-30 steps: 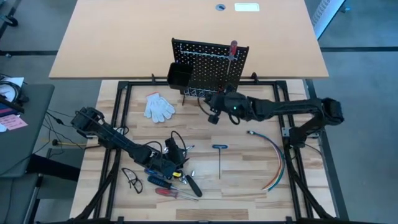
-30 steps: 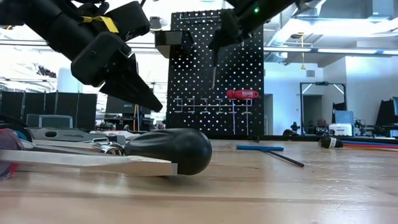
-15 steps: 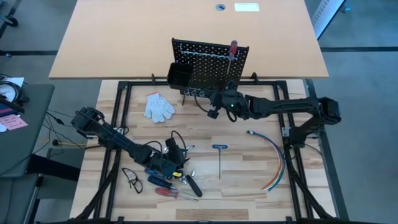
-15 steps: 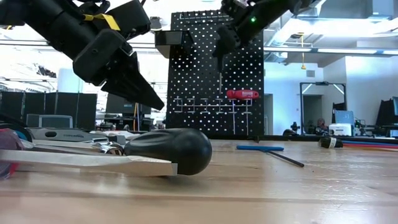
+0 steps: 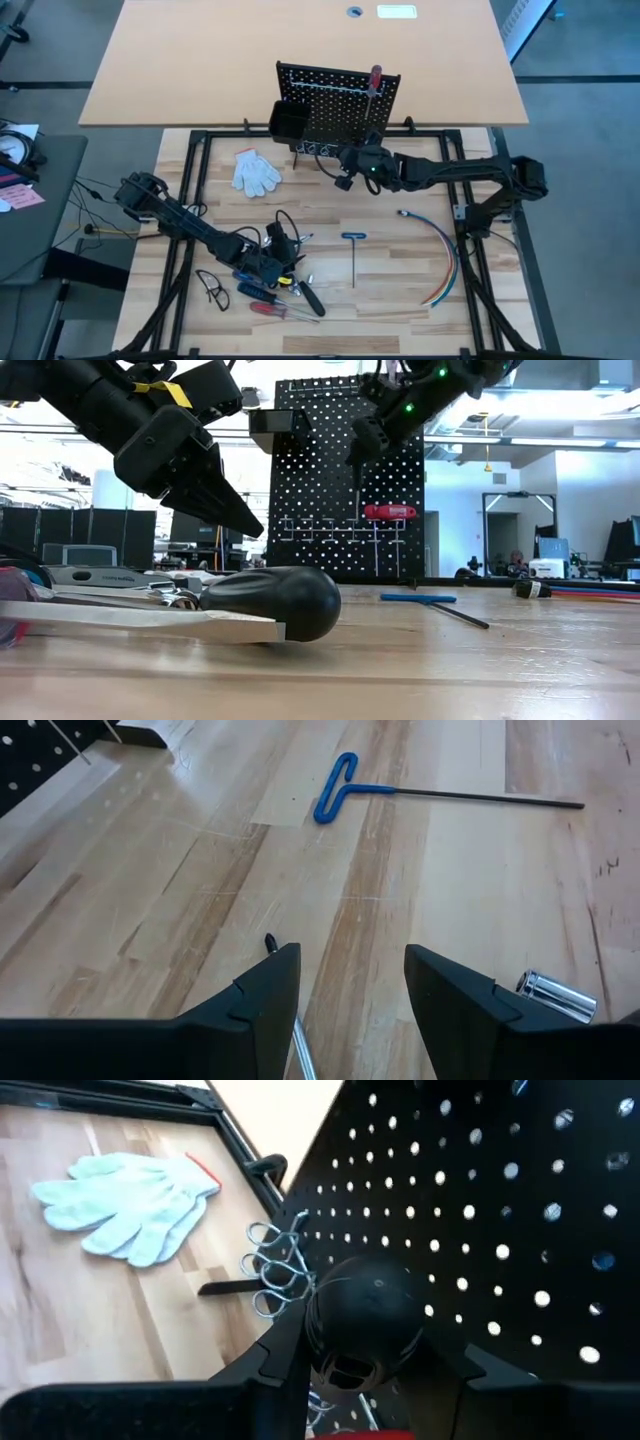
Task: Hang tools onto peg board
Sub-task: Hang the black screwdriver on the pegboard, then adjust the pegboard
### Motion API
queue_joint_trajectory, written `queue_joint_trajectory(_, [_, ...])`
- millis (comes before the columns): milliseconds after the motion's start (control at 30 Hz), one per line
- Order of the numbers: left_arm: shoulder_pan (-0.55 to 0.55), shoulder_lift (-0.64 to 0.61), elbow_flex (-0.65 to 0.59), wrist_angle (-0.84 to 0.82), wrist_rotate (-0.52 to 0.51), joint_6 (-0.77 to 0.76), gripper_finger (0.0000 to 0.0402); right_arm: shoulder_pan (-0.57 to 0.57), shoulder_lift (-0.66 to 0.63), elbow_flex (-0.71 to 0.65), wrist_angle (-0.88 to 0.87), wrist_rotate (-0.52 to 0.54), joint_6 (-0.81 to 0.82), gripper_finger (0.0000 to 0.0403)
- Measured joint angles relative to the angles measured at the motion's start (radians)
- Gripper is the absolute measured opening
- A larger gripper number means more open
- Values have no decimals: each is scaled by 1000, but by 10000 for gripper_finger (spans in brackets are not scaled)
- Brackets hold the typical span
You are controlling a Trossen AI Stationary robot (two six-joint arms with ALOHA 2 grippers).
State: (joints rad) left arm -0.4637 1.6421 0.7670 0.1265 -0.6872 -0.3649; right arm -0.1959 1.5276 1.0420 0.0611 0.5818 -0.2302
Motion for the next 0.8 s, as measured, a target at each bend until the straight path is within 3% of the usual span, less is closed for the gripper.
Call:
queue_joint_trajectory(567, [0, 0, 0, 4, -2, -2, 176, -65, 14, -50, 79, -85, 57, 117])
queue_joint_trajectory(800, [0, 0, 0, 5, -3, -2, 176, -82, 60, -48, 97, -91, 74, 180])
